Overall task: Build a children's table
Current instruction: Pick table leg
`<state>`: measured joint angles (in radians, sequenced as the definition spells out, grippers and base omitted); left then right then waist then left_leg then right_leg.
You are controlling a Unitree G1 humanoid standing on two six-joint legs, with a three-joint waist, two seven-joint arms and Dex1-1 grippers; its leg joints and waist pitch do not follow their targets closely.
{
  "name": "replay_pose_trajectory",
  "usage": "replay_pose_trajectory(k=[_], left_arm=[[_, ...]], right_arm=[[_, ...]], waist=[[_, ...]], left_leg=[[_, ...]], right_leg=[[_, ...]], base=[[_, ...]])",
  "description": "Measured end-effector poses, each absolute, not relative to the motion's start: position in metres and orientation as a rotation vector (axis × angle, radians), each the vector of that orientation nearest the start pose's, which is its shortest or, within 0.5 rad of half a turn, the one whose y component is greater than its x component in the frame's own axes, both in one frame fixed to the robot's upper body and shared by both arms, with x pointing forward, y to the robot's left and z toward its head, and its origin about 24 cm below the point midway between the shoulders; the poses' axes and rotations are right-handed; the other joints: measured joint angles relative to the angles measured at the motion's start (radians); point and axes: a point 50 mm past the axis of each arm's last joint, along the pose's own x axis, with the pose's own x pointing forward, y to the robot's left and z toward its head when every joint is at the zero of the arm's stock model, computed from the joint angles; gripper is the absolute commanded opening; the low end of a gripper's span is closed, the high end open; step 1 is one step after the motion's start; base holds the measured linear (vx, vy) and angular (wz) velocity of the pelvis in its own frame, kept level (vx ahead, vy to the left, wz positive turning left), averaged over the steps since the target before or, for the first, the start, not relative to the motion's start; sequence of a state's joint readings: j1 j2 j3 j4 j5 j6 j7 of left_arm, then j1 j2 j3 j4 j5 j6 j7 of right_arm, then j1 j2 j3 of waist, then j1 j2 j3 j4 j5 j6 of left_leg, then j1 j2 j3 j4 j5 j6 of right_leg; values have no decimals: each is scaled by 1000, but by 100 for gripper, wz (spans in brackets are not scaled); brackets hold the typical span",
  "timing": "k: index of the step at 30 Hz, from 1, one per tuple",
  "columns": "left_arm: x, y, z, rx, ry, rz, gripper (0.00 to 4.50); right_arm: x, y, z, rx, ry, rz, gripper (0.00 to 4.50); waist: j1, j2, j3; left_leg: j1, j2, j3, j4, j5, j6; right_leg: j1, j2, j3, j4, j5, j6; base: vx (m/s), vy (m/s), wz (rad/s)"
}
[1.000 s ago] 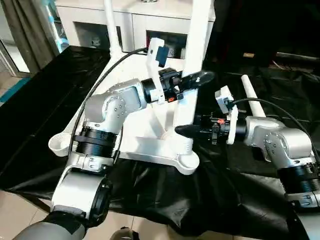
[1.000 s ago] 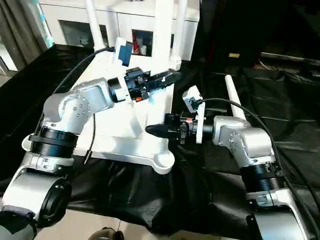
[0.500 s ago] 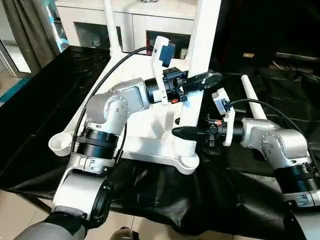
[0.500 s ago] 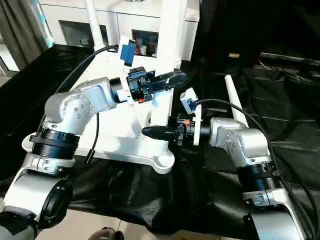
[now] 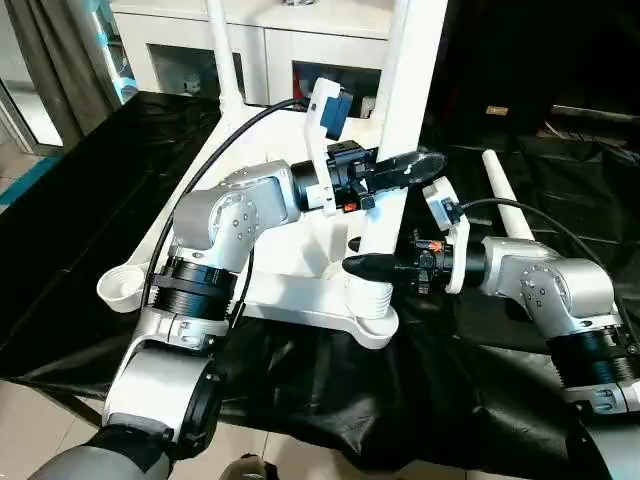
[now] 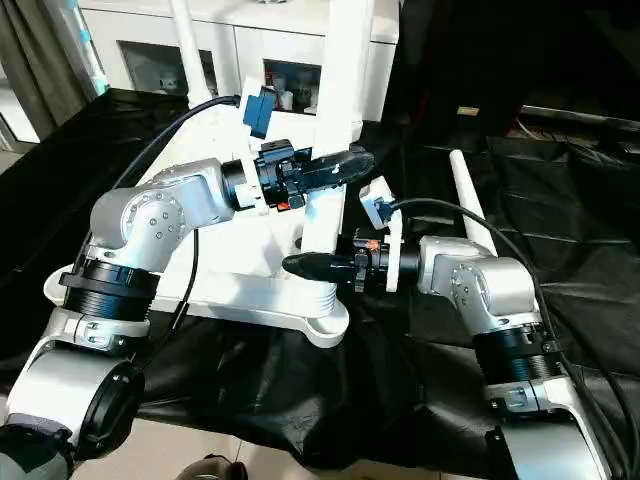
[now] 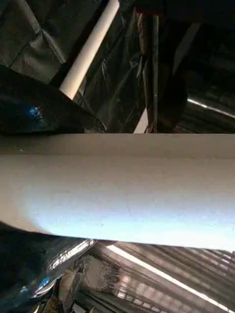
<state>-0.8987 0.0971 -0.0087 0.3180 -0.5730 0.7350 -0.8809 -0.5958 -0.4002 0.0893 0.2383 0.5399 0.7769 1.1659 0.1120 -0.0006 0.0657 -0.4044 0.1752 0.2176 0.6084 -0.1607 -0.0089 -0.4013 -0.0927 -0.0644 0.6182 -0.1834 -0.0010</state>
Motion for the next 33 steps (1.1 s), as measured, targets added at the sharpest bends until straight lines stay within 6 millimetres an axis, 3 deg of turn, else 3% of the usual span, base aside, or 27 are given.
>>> replay_pose_trajectory(k=[5, 11, 13, 16, 20, 26, 29, 33], left_arm=[[339, 44, 198, -376, 98, -1341, 184], [339, 43, 198, -376, 98, -1340, 184], [339, 43, 198, -381, 98, -1331, 254], [341, 42, 200, -416, 70, -1304, 262], [348, 47, 213, -601, -111, -1215, 268], [357, 76, 223, -862, -271, -1096, 268], [352, 91, 213, -710, -266, -1140, 268], [342, 102, 179, -219, -110, -1230, 268]], right_arm=[[308, -130, 119, 304, 394, 1352, 202], [308, -130, 120, 301, 393, 1353, 198], [308, -130, 120, 300, 390, 1352, 197], [310, -126, 120, 314, 367, 1336, 196], [312, -123, 120, 336, 321, 1292, 194], [319, -124, 128, 405, 200, 1207, 193], [325, -129, 130, 366, 147, 1113, 193], [333, -143, 129, 210, 108, 933, 193]], waist=[[0, 0, 0], [0, 0, 0], [0, 0, 0], [0, 0, 0], [0, 0, 0], [-2, 0, 0], [-3, 1, 0], [-1, 1, 0]], left_leg=[[0, 0, 0, 0, 0, 0], [0, 0, 0, 0, 0, 0], [0, 0, 0, 0, 0, 0], [0, 0, 0, 0, 0, 0], [0, 0, 0, 0, 0, 0], [0, 0, 0, 0, 0, 0], [1, 0, 0, -1, 0, 0], [1, 0, 0, -3, 0, -1]], right_leg=[[0, 0, 0, 0, 0, 0], [0, 0, 0, 0, 0, 0], [0, 0, 0, 0, 0, 0], [0, 0, 0, 0, 0, 0], [0, 0, 0, 0, 0, 0], [0, 0, 0, 0, 0, 0], [0, 0, 0, -1, 0, 0], [0, 0, 0, -3, 0, 1]], base=[[0, 0, 0], [0, 0, 0], [0, 0, 0], [0, 0, 0], [0, 0, 0], [0, 0, 0], [0, 0, 0], [0, 0, 0]])
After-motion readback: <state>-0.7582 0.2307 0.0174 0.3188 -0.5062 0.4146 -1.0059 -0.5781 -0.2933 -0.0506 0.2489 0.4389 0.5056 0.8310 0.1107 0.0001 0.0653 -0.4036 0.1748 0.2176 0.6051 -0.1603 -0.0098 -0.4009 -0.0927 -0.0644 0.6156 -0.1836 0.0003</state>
